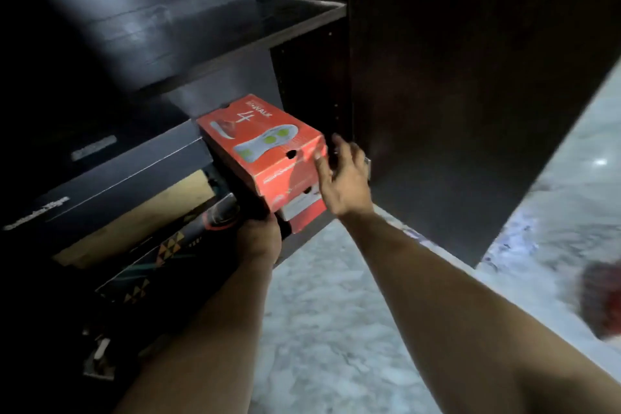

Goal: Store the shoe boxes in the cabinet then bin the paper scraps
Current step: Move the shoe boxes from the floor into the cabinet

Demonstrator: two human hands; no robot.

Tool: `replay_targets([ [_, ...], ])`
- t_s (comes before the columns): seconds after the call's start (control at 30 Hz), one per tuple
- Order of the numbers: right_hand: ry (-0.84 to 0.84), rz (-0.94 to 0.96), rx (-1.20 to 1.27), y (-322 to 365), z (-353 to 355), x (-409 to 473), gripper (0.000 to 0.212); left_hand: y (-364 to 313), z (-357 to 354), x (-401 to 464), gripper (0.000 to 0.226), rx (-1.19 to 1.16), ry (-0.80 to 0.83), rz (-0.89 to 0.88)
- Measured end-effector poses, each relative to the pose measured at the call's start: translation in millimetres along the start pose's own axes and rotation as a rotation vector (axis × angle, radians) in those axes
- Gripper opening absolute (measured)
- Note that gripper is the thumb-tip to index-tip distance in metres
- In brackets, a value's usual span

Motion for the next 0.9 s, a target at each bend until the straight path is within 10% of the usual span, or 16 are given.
replay_targets([
  [0.1,0.011,0.014,-0.212,-41.1,38.2,-58.4,0.046,35.6,-50.3,-78.1,0.021,0.312,0.338,0.102],
  [0.33,0.004,-0.085,-0.546,-127.6,218.4,-163.1,0.034,22.8,-195.1,-240.1,0.019,0.45,0.792,-0.101],
  [0.57,-0.472,-0.231,-0.665,-134.0,476.0,-223.3,0.029,-50.4,-333.9,-357.5,0.07,0.335,0.923,-0.448],
  [0.9,-1.008,-0.936,-0.25,-274.2,693.3,-266.2,0.067,-81.0,-448.8,-452.0,0.095,0.161,0.971,-0.354],
])
Point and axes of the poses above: each hand's wrist, its own x-axis towards the middle knuckle, its own z-axis out of the back of the hand, y = z × x, the point moved 9 cm from there along x, towards the middle knuckle, and after that the axes turned 5 degrees about -x, right-handed, at the moved point
